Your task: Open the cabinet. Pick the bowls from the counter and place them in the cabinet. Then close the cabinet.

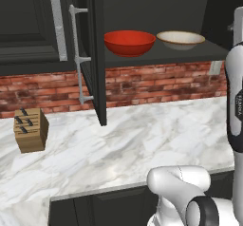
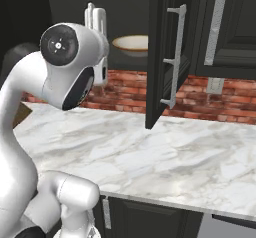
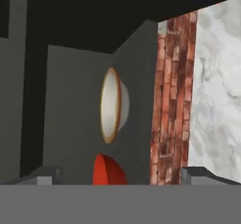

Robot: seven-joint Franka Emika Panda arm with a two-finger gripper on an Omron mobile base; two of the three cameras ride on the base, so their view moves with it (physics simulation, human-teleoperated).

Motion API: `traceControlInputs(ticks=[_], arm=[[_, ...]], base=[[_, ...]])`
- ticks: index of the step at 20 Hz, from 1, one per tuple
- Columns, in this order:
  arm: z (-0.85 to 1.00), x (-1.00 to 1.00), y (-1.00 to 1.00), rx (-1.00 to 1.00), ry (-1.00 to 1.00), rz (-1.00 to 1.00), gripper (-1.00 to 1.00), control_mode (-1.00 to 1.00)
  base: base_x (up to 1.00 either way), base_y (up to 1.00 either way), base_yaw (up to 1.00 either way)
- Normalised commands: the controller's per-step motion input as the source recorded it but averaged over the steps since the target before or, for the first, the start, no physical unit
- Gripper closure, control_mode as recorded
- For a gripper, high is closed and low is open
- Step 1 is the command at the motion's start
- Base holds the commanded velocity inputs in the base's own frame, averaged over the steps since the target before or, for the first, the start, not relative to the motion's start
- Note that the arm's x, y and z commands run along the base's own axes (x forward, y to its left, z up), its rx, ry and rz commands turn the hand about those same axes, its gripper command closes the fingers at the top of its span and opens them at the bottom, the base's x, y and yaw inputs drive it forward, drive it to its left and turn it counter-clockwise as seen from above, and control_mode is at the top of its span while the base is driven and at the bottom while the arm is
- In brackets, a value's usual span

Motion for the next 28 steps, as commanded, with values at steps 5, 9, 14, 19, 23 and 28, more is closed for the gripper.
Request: traceControlInputs(ticks=[5,9,14,19,23,28], arm=[[0.0,-1.0,0.0,0.0,-0.2,0.0,-1.0,-1.0],[0.07,-1.0,0.0,0.0,-0.01,0.0,-1.0,-1.0],[0.33,-0.96,0.0,0.0,0.06,0.0,-1.0,-1.0],[0.14,-0.64,-0.17,0.0,-0.02,0.0,-1.0,-1.0],[0.0,-0.29,-0.44,0.0,-0.21,0.0,-1.0,-1.0],[0.0,-0.07,-0.49,0.02,-0.11,0.0,-1.0,-1.0]], base=[[0.0,0.0,0.0],[0.0,0.0,0.0],[0.0,0.0,0.0],[0.0,0.0,0.0],[0.0,0.0,0.0],[0.0,0.0,0.0]])
